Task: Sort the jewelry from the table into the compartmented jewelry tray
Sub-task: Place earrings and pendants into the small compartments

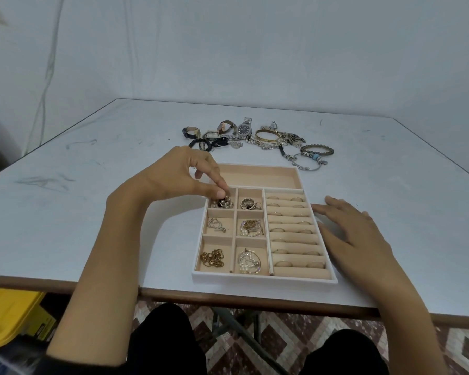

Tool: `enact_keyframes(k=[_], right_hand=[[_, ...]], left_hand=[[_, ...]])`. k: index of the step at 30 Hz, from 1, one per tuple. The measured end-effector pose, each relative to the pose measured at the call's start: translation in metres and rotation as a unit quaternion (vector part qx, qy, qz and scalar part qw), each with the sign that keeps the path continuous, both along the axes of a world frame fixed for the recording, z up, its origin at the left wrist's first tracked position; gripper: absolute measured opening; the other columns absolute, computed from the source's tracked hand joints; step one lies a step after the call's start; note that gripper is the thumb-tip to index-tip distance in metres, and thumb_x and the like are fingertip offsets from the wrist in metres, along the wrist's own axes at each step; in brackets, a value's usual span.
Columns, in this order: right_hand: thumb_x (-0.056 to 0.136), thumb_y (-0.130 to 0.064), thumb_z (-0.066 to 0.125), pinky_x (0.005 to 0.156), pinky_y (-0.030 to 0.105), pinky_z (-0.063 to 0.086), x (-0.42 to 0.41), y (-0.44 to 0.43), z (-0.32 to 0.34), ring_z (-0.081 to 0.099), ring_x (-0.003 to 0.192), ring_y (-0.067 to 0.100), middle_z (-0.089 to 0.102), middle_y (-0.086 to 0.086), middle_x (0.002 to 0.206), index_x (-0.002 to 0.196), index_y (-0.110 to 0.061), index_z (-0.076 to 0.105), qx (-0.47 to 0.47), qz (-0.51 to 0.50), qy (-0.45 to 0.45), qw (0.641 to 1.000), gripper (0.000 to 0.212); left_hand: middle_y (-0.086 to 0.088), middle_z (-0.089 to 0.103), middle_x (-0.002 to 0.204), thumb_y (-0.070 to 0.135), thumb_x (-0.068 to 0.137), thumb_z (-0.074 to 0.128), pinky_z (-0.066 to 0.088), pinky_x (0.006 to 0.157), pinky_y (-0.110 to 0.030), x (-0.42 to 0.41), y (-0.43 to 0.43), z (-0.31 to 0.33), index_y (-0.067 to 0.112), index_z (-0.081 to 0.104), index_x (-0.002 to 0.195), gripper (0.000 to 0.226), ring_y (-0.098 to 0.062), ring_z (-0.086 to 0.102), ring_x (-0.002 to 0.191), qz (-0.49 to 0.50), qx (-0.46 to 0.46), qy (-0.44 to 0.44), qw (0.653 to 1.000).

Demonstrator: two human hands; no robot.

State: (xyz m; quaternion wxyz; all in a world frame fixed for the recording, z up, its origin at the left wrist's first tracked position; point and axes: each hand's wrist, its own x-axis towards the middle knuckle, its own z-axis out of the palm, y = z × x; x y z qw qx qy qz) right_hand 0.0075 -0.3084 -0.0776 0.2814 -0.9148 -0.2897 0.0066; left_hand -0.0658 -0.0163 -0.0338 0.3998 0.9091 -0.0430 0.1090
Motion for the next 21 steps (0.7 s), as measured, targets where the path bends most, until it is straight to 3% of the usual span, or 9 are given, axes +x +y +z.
enact_keyframes(k=[6,10,13,17,21], right_hand=[[0.098,-0.043,0.039,0.117,0.028,-0.002,0.0007,0.0002,-0.0010,0.011,0.145,0.001,0.026,-0.015,0.155,0.135,-0.044,0.044,0.001,0.002,0.000,1.000,0.038],[0.098,-0.044,0.038,0.117,0.028,-0.002,0.0012,-0.0002,-0.0019,0.012,0.145,0.002,0.026,-0.014,0.155,0.136,-0.043,0.044,-0.003,0.000,-0.006,1.000,0.038],[0.099,-0.049,0.034,0.117,0.028,-0.002,0.0018,-0.0004,-0.0028,0.012,0.145,0.002,0.026,-0.014,0.155,0.136,-0.044,0.044,-0.006,0.000,-0.009,1.000,0.039],[0.099,-0.050,0.033,0.117,0.028,-0.002,0.0020,0.0000,-0.0029,0.012,0.145,0.002,0.026,-0.014,0.155,0.137,-0.043,0.043,-0.014,0.001,-0.012,1.000,0.040],[0.096,-0.054,0.034,0.116,0.029,0.010,0.0011,0.0006,0.0000,0.020,0.142,0.004,0.033,-0.015,0.151,0.132,-0.043,0.048,-0.026,-0.006,-0.034,0.999,0.041]], left_hand=[[0.003,0.065,0.095,0.054,0.055,0.080,0.048,0.089,-0.049,-0.0007,-0.0041,0.0001,0.034,0.079,0.079,0.031,-0.023,0.060,0.095,0.008,0.004,0.013,1.000],[0.003,0.064,0.095,0.052,0.055,0.080,0.051,0.085,-0.050,-0.0006,-0.0040,-0.0010,0.032,0.079,0.078,0.030,-0.024,0.060,0.093,0.007,-0.006,0.024,1.000],[0.005,0.065,0.095,0.049,0.059,0.083,0.048,0.088,-0.040,0.0000,-0.0032,-0.0007,0.035,0.078,0.081,0.027,-0.021,0.059,0.094,0.010,-0.001,0.012,1.000],[0.008,0.065,0.095,0.032,0.066,0.085,0.035,0.071,-0.008,0.0011,0.0003,-0.0009,0.031,0.077,0.085,0.021,-0.003,0.052,0.080,0.054,0.010,-0.009,0.998],[0.004,0.066,0.091,0.024,0.073,0.081,0.034,0.066,-0.002,0.0029,0.0000,-0.0010,0.022,0.077,0.085,0.013,0.002,0.052,0.075,0.075,0.018,-0.041,0.996]])
